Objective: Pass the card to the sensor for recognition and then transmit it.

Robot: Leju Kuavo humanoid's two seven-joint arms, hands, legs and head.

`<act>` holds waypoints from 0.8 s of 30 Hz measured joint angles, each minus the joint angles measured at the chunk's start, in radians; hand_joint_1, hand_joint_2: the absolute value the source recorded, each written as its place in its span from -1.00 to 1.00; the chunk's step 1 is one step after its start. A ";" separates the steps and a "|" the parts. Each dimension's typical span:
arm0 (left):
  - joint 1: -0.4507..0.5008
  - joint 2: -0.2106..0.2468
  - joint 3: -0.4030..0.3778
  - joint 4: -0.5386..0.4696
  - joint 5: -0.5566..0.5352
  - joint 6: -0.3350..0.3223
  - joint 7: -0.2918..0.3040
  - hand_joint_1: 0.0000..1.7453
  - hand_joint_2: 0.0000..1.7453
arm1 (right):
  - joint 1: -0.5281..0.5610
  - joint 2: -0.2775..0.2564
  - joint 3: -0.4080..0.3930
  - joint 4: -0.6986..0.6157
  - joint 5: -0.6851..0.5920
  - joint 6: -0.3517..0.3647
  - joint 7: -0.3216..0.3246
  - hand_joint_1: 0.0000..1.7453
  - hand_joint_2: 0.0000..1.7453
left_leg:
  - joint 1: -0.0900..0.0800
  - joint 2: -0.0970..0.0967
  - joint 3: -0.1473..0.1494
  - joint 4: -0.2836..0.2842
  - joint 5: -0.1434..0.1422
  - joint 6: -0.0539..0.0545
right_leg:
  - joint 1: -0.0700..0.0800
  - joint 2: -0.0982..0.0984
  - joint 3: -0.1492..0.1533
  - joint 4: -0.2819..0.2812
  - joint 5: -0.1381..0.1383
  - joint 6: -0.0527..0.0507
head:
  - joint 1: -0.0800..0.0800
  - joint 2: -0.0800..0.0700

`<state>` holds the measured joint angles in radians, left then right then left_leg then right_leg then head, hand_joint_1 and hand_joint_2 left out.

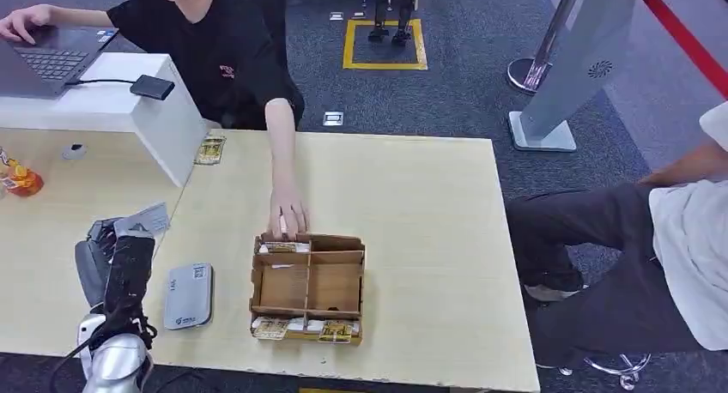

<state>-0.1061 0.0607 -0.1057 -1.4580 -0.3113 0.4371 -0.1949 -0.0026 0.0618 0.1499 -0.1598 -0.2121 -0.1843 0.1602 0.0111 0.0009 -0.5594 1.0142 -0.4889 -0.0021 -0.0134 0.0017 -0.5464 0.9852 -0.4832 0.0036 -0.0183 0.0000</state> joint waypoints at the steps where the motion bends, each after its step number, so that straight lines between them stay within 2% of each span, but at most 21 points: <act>1: 0.001 0.002 0.000 0.000 -0.001 -0.009 0.009 1.00 1.00 | 0.000 0.000 -0.001 0.000 -0.001 0.000 -0.003 -1.00 -1.00 | 0.000 0.000 0.000 0.000 0.000 0.000 | 0.000 0.000 0.000 0.000 0.000 0.000 | 0.000 0.000; 7: 0.013 0.028 0.000 0.000 -0.036 -0.071 0.074 1.00 1.00 | 0.002 0.000 -0.006 0.000 -0.007 0.000 -0.006 -1.00 -1.00 | 0.000 0.000 0.000 0.000 0.000 0.000 | 0.000 0.000 0.000 0.000 0.000 0.000 | 0.000 0.000; 12: 0.032 0.074 0.000 0.009 -0.093 -0.205 0.177 1.00 1.00 | 0.003 0.000 -0.010 0.000 -0.015 0.009 -0.003 -1.00 -1.00 | 0.000 0.001 0.000 0.000 0.000 0.000 | 0.000 0.001 -0.001 0.000 0.000 0.000 | 0.000 0.000; 17: 0.048 0.103 0.005 0.024 -0.090 -0.231 0.188 1.00 1.00 | 0.004 0.000 -0.018 0.001 -0.021 0.009 0.001 -1.00 -1.00 | 0.000 0.000 0.000 0.000 0.000 0.000 | 0.000 0.001 -0.001 0.000 0.000 0.000 | 0.000 0.000; 24: 0.051 0.112 0.045 0.051 0.052 -0.312 0.204 1.00 1.00 | 0.005 0.000 -0.022 0.002 -0.023 0.007 -0.005 -1.00 -1.00 | 0.000 0.000 0.000 0.000 0.000 0.000 | 0.000 0.001 -0.001 0.000 0.000 0.000 | 0.000 0.000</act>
<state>-0.0554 0.1724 -0.0606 -1.4069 -0.2593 0.1247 0.0096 0.0023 0.0618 0.1274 -0.1583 -0.2346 -0.1770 0.1556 0.0112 0.0012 -0.5598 1.0140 -0.4890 -0.0020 -0.0133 0.0023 -0.5473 0.9852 -0.4834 0.0033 -0.0183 0.0000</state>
